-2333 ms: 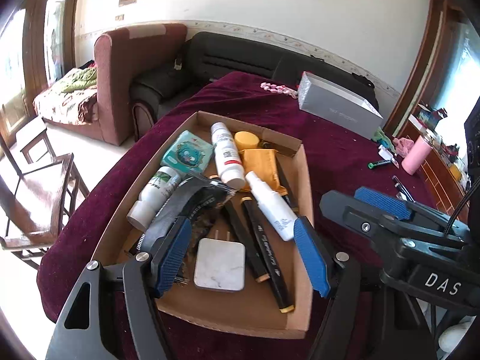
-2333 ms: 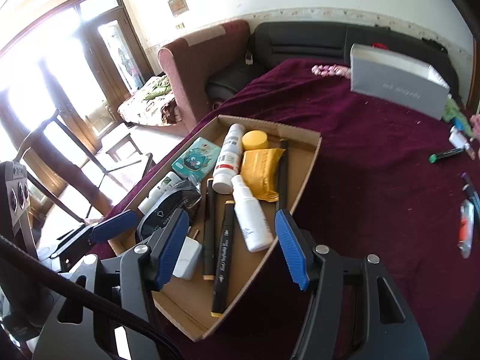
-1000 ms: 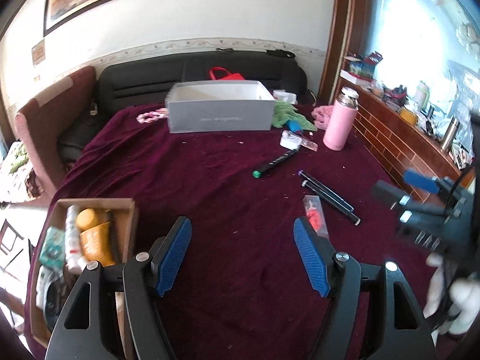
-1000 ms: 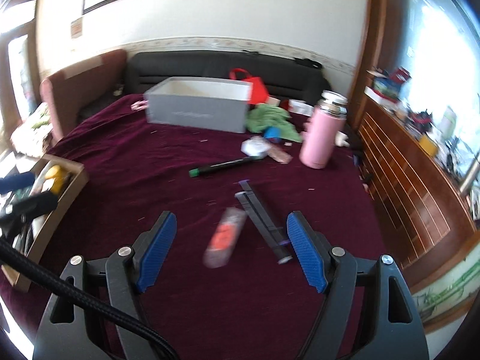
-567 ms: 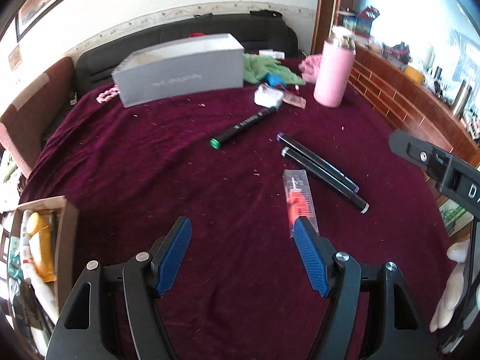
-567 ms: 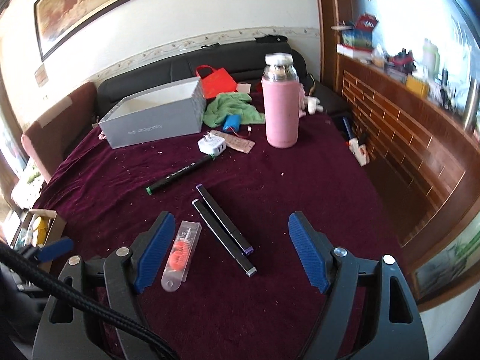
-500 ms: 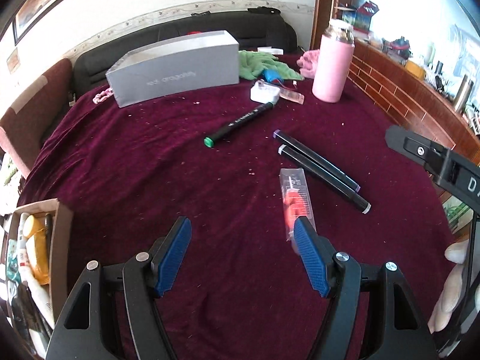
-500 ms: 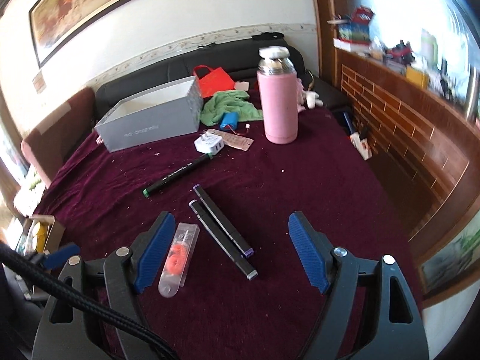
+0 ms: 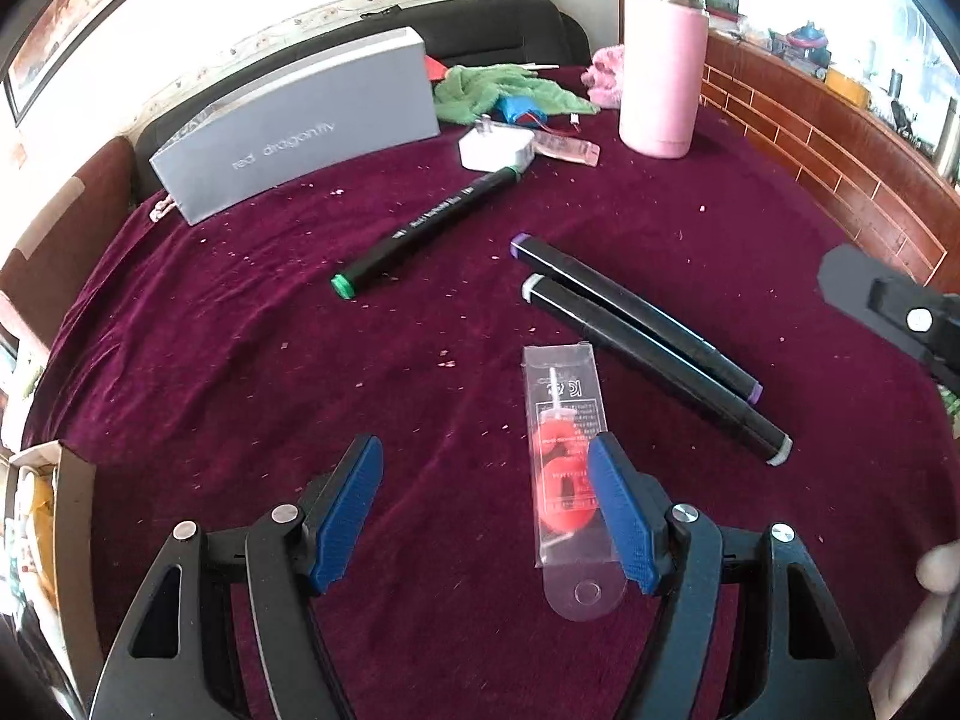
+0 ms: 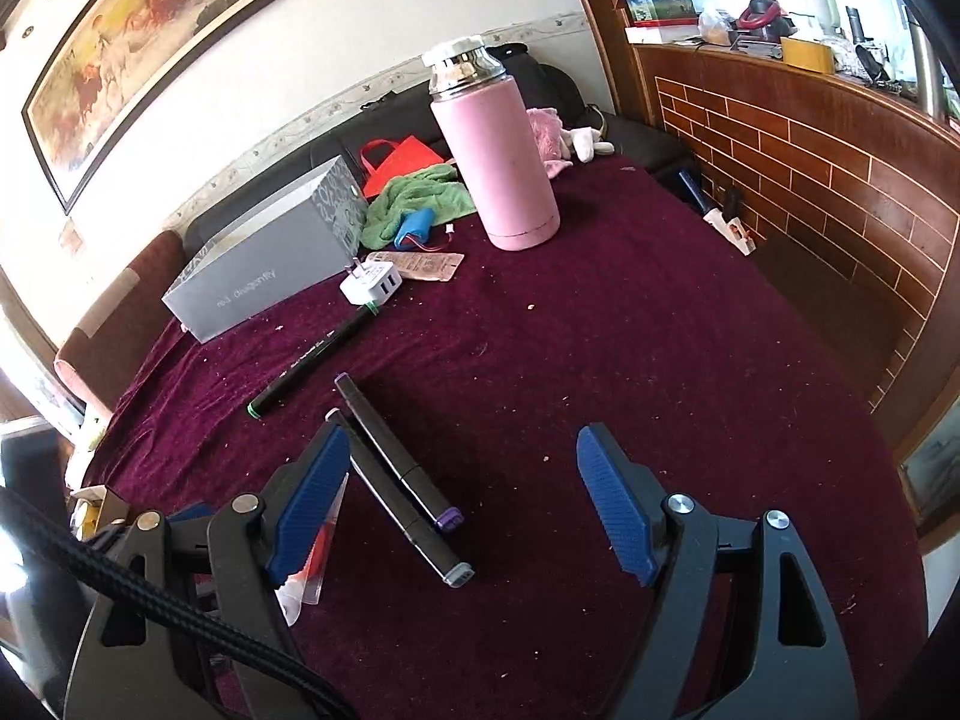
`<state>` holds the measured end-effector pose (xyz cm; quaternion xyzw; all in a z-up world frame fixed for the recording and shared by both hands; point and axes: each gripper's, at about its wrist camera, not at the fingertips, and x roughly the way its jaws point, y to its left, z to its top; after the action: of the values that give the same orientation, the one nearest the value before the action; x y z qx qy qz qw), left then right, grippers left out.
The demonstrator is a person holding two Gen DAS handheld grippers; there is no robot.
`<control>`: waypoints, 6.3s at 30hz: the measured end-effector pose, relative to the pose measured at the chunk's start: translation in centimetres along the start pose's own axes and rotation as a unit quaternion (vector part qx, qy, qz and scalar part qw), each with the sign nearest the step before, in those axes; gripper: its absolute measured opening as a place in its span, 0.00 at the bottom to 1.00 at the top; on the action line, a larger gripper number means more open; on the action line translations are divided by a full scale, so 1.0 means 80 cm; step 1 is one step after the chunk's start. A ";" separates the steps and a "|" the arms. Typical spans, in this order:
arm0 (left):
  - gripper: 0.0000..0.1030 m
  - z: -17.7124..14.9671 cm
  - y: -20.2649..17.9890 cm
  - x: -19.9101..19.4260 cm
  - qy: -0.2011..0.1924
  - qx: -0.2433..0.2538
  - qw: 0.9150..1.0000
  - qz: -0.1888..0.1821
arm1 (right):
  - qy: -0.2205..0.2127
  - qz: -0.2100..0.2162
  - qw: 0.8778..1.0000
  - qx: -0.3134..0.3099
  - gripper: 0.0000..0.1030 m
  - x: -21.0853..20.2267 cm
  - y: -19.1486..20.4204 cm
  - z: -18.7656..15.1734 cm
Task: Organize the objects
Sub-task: 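Grasp the clear case with the red toothbrush using the left gripper, then grasp a black marker with the right gripper and lift it, then carry the toothbrush case with left gripper while right carries marker toward the tray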
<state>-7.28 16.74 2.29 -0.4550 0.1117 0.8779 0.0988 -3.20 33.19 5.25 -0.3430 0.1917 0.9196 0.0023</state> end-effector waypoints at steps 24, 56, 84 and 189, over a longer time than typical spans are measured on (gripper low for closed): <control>0.10 -0.016 -0.003 -0.018 -0.026 0.033 0.999 -0.009 | 0.021 0.007 1.000 0.005 0.76 0.015 -0.004 -0.001; 0.10 -0.086 0.060 -0.034 -0.007 0.019 0.999 0.031 | 0.071 0.029 0.997 -0.013 0.76 0.047 0.024 -0.036; 0.10 -0.087 0.064 -0.030 -0.009 0.011 1.000 0.022 | 0.137 0.229 0.955 0.132 0.76 0.083 0.012 -0.005; 0.11 -0.263 0.340 -0.187 -0.079 -0.220 0.972 0.001 | 0.186 0.171 0.925 -0.285 0.13 -0.079 0.411 -0.194</control>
<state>10.07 -16.39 5.66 -0.3950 -0.0918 0.9141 0.0035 6.93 -1.98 10.04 -0.4560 -0.0255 0.8415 -0.2887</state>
